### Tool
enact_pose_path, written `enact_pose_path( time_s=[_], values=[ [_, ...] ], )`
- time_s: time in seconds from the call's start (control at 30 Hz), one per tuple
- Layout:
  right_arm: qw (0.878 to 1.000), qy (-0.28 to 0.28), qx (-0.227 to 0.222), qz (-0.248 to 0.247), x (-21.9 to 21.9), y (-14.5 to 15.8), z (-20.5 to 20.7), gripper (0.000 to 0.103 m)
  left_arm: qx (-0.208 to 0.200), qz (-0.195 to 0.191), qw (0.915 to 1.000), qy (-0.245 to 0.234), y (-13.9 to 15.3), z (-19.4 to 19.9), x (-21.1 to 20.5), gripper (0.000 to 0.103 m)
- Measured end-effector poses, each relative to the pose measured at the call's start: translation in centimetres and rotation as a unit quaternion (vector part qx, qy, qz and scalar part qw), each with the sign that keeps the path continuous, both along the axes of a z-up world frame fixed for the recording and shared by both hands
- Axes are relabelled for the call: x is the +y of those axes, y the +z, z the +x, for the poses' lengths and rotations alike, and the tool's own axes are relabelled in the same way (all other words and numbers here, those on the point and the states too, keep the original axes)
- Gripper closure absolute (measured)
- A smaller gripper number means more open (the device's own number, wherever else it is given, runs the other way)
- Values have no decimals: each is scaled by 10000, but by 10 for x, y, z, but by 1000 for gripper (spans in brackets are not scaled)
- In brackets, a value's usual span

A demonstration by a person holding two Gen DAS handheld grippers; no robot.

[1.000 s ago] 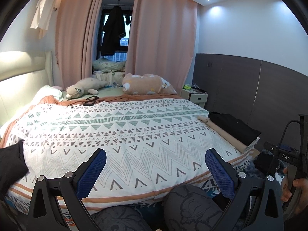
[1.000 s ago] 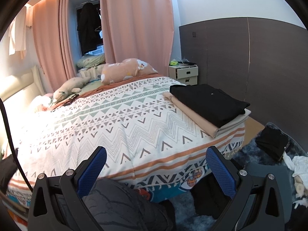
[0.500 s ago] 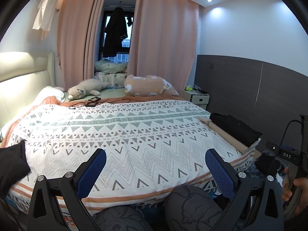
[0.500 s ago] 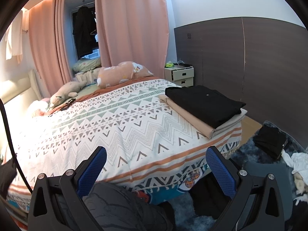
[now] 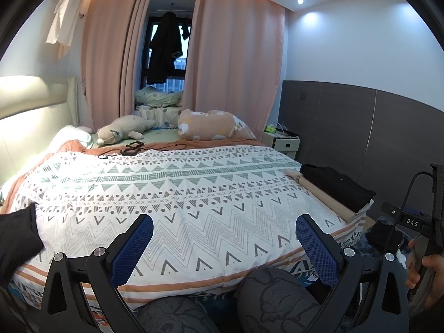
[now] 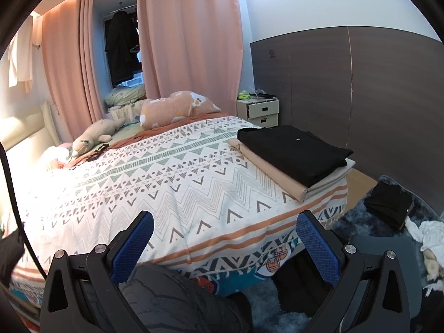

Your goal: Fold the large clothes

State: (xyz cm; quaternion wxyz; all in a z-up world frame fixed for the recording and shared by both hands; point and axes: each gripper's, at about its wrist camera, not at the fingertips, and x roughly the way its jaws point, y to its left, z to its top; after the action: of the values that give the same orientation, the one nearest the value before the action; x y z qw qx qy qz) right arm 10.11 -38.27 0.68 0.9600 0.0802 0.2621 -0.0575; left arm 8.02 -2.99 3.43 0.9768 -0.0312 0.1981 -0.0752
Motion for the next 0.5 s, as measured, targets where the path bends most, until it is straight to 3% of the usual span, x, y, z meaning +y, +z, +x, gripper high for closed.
enact_pose_path(
  time_s=[0.5],
  values=[
    [10000,4,-7,5,0,1,-1,0,-44,-26,10000,8,3,-7,-1,0]
  ],
)
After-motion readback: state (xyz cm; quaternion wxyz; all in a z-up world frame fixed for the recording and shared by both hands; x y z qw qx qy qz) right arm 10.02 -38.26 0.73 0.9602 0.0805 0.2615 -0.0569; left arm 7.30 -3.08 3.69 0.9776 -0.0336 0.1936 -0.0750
